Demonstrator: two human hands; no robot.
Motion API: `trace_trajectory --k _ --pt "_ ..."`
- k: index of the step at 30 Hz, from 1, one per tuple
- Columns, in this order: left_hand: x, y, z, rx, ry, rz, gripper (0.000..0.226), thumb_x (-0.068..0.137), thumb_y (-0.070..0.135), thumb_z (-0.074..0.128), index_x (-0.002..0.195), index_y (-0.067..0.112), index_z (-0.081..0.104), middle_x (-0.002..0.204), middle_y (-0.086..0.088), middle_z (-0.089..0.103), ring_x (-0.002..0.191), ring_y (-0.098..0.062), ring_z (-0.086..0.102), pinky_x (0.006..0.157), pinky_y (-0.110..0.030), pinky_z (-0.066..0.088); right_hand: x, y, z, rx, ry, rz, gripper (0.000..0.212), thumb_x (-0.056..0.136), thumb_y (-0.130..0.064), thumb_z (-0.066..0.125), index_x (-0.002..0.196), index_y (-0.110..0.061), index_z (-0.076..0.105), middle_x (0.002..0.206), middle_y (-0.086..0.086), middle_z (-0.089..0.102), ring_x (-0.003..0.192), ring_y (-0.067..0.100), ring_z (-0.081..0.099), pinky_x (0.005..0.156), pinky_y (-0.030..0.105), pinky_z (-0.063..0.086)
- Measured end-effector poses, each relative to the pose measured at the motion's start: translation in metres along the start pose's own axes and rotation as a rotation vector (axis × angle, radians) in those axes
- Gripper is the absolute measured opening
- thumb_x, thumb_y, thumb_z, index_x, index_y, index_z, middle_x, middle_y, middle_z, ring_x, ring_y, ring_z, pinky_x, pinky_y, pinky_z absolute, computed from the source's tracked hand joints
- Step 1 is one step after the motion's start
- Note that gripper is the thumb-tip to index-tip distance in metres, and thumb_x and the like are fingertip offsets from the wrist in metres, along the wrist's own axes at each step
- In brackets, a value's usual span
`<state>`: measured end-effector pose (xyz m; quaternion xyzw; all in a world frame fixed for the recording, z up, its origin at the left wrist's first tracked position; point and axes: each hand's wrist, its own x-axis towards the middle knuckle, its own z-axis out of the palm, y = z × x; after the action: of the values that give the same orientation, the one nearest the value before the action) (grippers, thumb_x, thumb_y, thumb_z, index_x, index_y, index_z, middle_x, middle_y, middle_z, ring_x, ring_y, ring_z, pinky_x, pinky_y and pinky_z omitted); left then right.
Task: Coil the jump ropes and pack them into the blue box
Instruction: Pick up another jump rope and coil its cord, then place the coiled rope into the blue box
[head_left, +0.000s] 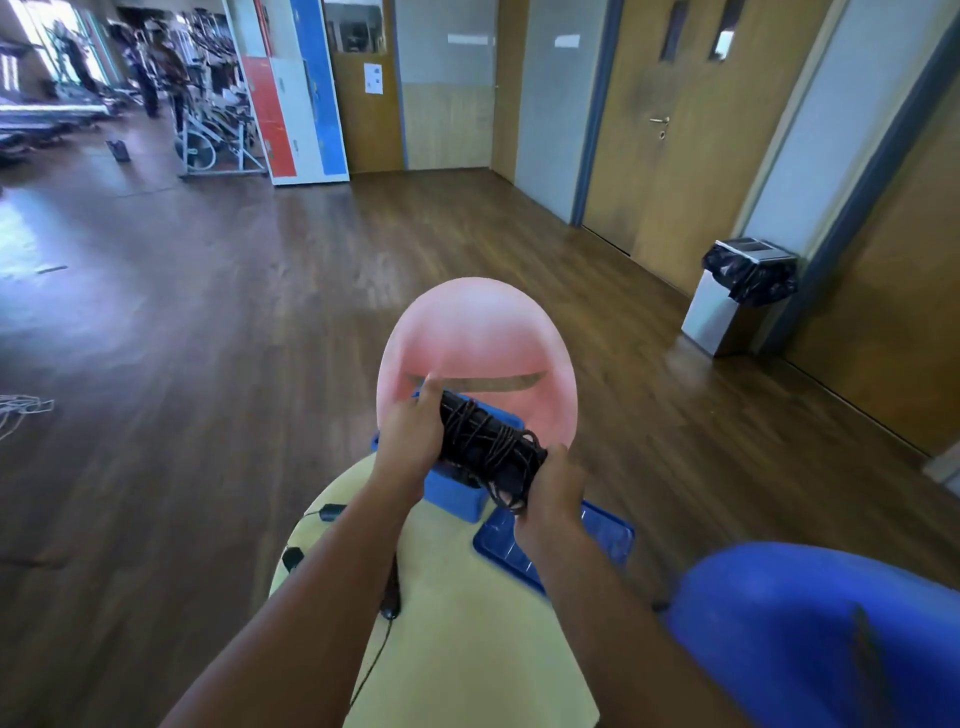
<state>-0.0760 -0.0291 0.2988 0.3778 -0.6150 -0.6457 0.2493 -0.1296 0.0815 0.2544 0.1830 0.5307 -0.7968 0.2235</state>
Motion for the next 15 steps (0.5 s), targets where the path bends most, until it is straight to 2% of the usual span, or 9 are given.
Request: trace_trajectory --k 4,7,10,12,15 --pt "0.048 -0.007 -0.017 0.004 -0.001 -0.055 0.047 0.096 0.049 0.051 0.079 0.008 0.066 0.073 -0.004 0.059 0.073 -0.025 0.06 0.061 -0.03 0.047 0.011 0.018 0.039 0.11 0.03 0.028 0.026 0.093 -0.015 0.041 0.072 -0.016 0.056 0.065 0.003 0.06 0.054 0.019 0.058 0.04 0.022 0.043" --pt "0.077 -0.016 -0.027 -0.061 -0.058 -0.102 0.052 0.089 0.06 0.057 0.086 0.011 0.071 0.078 -0.004 0.066 0.081 -0.028 0.068 0.075 -0.042 0.057 0.025 0.034 0.061 0.134 0.077 0.027 0.023 0.096 -0.018 0.044 0.077 -0.015 0.058 0.067 0.003 0.063 0.052 0.017 0.059 0.042 0.023 0.045" --pt "0.099 -0.032 -0.033 -0.227 -0.159 -0.113 0.035 0.098 0.046 0.06 0.085 0.013 0.065 0.07 0.003 0.067 0.072 -0.018 0.065 0.068 -0.032 0.054 0.04 0.046 0.08 0.223 0.117 0.024 0.02 0.099 -0.026 0.051 0.089 -0.014 0.063 0.067 0.001 0.071 0.058 0.018 0.065 0.048 0.028 0.053" --pt "0.109 -0.047 -0.035 -0.27 -0.269 -0.134 0.023 0.099 0.031 0.063 0.087 0.011 0.063 0.072 0.0 0.07 0.071 -0.016 0.066 0.068 -0.027 0.056 0.053 0.053 0.091 0.284 0.126 0.008 0.025 0.1 -0.032 0.05 0.093 -0.013 0.065 0.066 0.0 0.073 0.066 0.019 0.067 0.059 0.033 0.056" --pt "0.125 -0.064 -0.032 -0.228 -0.368 -0.174 0.012 0.095 0.019 0.07 0.096 0.011 0.06 0.089 -0.009 0.074 0.074 -0.018 0.071 0.067 -0.028 0.057 0.076 0.071 0.099 0.181 0.125 -0.041 0.035 0.101 -0.035 0.048 0.11 -0.007 0.068 0.094 0.009 0.075 0.081 0.021 0.067 0.069 0.034 0.054"
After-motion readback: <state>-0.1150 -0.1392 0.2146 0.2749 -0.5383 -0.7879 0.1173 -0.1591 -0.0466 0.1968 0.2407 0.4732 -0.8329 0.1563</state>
